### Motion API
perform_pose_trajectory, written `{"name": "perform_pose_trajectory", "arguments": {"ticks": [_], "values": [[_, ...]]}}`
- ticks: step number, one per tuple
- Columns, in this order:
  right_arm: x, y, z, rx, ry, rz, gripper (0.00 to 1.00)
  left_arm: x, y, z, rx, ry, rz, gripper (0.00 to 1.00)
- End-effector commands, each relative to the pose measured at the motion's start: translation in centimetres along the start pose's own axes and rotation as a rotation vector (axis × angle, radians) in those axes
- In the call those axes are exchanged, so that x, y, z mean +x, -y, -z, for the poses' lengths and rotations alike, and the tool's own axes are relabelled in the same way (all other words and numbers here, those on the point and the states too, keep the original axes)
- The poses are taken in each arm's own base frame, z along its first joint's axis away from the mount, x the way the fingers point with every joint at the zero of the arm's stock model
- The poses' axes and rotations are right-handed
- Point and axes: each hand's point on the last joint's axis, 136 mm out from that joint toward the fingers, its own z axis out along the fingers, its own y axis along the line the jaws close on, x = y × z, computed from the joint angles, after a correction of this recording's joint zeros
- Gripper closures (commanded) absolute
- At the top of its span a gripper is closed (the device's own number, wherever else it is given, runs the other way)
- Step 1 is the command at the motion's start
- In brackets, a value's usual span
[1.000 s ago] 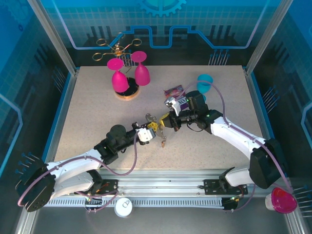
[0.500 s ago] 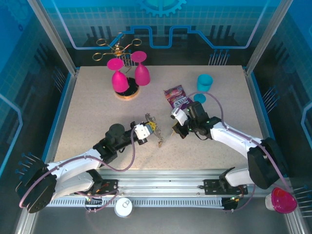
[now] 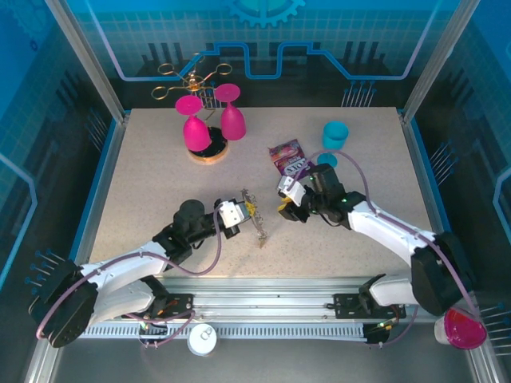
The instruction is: Put the keys on the keyring
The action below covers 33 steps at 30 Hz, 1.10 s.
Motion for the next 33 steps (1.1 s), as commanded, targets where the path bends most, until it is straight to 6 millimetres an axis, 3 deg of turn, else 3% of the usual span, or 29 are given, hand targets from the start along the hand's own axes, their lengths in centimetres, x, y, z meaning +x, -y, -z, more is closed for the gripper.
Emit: {"name": "perform_pose_trajectory", "arguments": {"ticks": [1,5,10,29,33], "values": [[-4.2,-3.3,1.7,-0.142,0.287,0.212,0.68,-2.3,-0.1,0.2,0.043,0.09,0.029,1.0],[-6.5,-4.6,2.2,-0.224,0.395,0.267,0.71,-2.6,0.0,0.5,0.062,0.113,0.049,1.0],[-7.9,-5.6,2.1,-0.28,0.462,0.301,0.72,-3.3,0.5,0.8,0.1,0.147,0.056,1.0],[-7.4,-6.1,0.1,-0.306,0.421,0.302,0.76,-4.5,1.1,1.1,0.145,0.202,0.067,1.0],[-7.6,-6.3,0.2,-0.317,0.43,0.304,0.82,-4.6,1.1,1.0,0.146,0.205,0.071,1.0]]}}
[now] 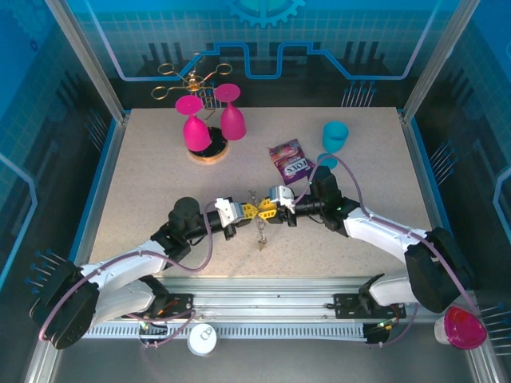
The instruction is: Put the keys on the keyring
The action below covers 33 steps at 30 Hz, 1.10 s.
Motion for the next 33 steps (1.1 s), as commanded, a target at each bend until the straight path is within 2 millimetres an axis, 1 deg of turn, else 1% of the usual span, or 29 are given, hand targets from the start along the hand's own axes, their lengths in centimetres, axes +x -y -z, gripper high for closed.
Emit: {"name": "perform_pose_trajectory", "arguments": {"ticks": [1,3,4,8,9,12,15,17,18,20,27,33], "values": [[-1.6,0.3,-0.3,-0.01,0.04,0.045,0.85,-2.1,0.0,0.2,0.016,0.075,-0.022,1.0],[-2.0,0.3,-0.3,-0.013,0.053,0.046,0.96,-1.9,-0.1,0.1,0.014,0.073,-0.019,1.0],[-2.1,0.3,-0.3,-0.012,0.055,0.046,1.0,-1.9,-0.1,0.1,0.012,0.072,-0.02,1.0],[-2.6,0.3,0.1,-0.007,0.047,0.053,1.0,-1.5,-0.6,0.2,-0.016,0.04,-0.011,1.0],[-2.4,0.1,0.2,-0.014,0.026,0.04,1.0,-1.2,-0.8,0.2,-0.026,0.018,-0.006,1.0],[-2.2,-0.3,0.5,-0.026,-0.029,0.042,1.0,-0.3,-0.9,0.3,-0.027,-0.05,-0.005,0.78],[-1.8,-0.6,0.7,-0.033,-0.094,0.05,1.0,0.3,-0.8,0.5,-0.018,-0.113,-0.016,0.71],[-1.2,-1.0,0.7,-0.042,-0.151,0.055,1.0,0.6,-0.8,0.6,-0.014,-0.146,-0.024,0.71],[-1.6,-0.8,0.7,-0.039,-0.172,0.075,1.0,0.6,-0.8,0.7,-0.01,-0.158,-0.028,0.71],[-1.3,-1.1,0.6,-0.045,-0.214,0.094,1.0,0.7,-0.8,0.7,-0.005,-0.177,-0.035,0.73],[-1.3,-1.3,0.0,-0.055,-0.313,0.14,1.0,0.3,-0.5,0.6,0.029,-0.195,-0.043,0.86],[-1.2,-1.6,-0.6,-0.081,-0.399,0.16,1.0,0.0,-0.6,0.4,0.039,-0.199,-0.054,0.84]]}}
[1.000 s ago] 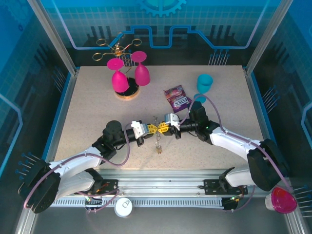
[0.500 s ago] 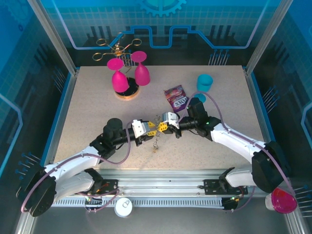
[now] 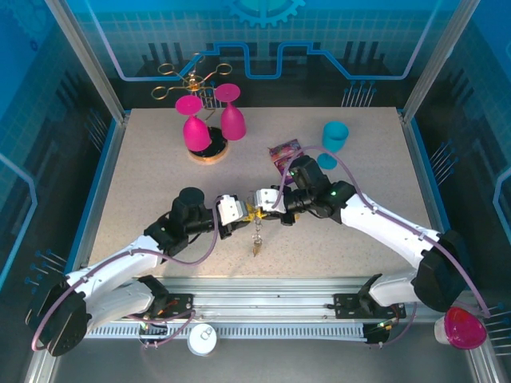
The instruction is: Put the keys on the keyring
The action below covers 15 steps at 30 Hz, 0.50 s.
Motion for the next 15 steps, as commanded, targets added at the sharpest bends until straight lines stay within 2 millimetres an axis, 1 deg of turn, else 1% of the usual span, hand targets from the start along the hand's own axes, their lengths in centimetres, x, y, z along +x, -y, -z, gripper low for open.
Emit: {"name": "perform_pose_trajectory", "arguments": {"ticks": [1,3,7,8,10,14,15], "values": [[-0.4,-1.0,-0.4,-0.051,-0.051,0.036,1.0,-1.6,-0.6,0.2,-0.001,0.024,-0.039,0.83],[-0.4,-1.2,-0.5,-0.062,-0.077,0.044,1.0,-1.9,-0.5,0.2,0.004,0.027,-0.045,0.84],[-1.2,-1.1,-0.4,-0.058,-0.051,0.044,1.0,-2.2,-0.4,0.4,0.011,0.031,-0.058,0.98],[-1.5,-1.0,-0.2,-0.047,-0.029,0.04,1.0,-2.3,-0.3,0.4,0.016,0.034,-0.063,1.0],[-2.2,-0.6,0.5,-0.016,0.029,0.021,1.0,-2.3,-0.3,0.5,0.016,0.039,-0.065,1.0],[-3.0,0.1,2.2,0.031,0.21,-0.048,0.86,-2.7,0.3,0.8,0.033,0.083,-0.07,1.0],[-3.1,0.1,2.5,0.035,0.245,-0.06,0.84,-2.9,0.4,0.8,0.036,0.098,-0.068,1.0]]}}
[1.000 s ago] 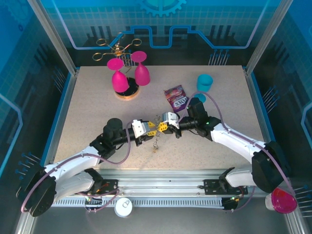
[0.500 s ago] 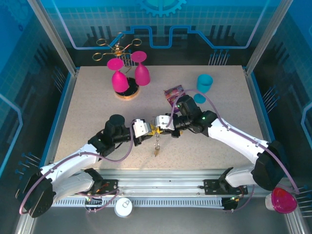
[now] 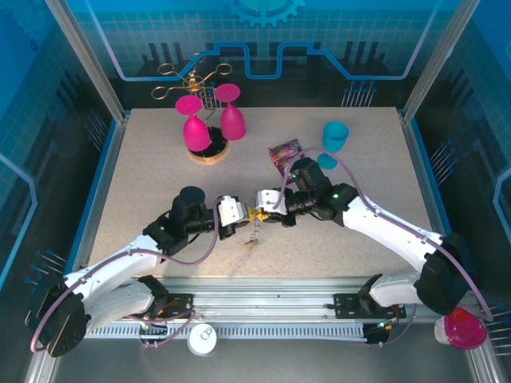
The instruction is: Put the keys on the keyring
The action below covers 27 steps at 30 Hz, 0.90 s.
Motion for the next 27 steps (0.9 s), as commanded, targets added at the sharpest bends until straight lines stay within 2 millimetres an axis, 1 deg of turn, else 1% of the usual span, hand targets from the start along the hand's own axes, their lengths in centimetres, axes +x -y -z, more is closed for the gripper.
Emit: {"name": "perform_pose_trajectory", "arguments": {"ticks": [1,4,9,15,21,25,27], "values": [[-3.1,0.6,1.8,0.021,0.23,-0.022,0.83,-2.9,0.1,0.7,0.009,0.122,-0.054,1.0],[-2.4,0.1,1.8,0.017,0.282,-0.042,0.81,-3.4,0.5,0.8,0.023,0.172,-0.044,1.0],[-2.4,-0.1,2.0,0.015,0.338,-0.053,0.79,-3.6,0.7,0.6,0.045,0.201,-0.013,1.0],[-2.9,-0.4,2.6,0.011,0.388,-0.051,0.79,-3.5,1.0,0.4,0.063,0.203,0.01,1.0],[-3.0,-0.6,2.8,0.006,0.408,-0.042,0.8,-3.3,1.0,0.2,0.068,0.198,0.025,1.0],[-2.9,-0.6,2.7,0.003,0.412,-0.053,0.84,-3.3,1.0,0.1,0.073,0.203,0.037,1.0],[-3.4,-0.3,2.9,0.017,0.433,-0.039,0.87,-3.1,0.9,0.0,0.071,0.197,0.042,1.0]]}}
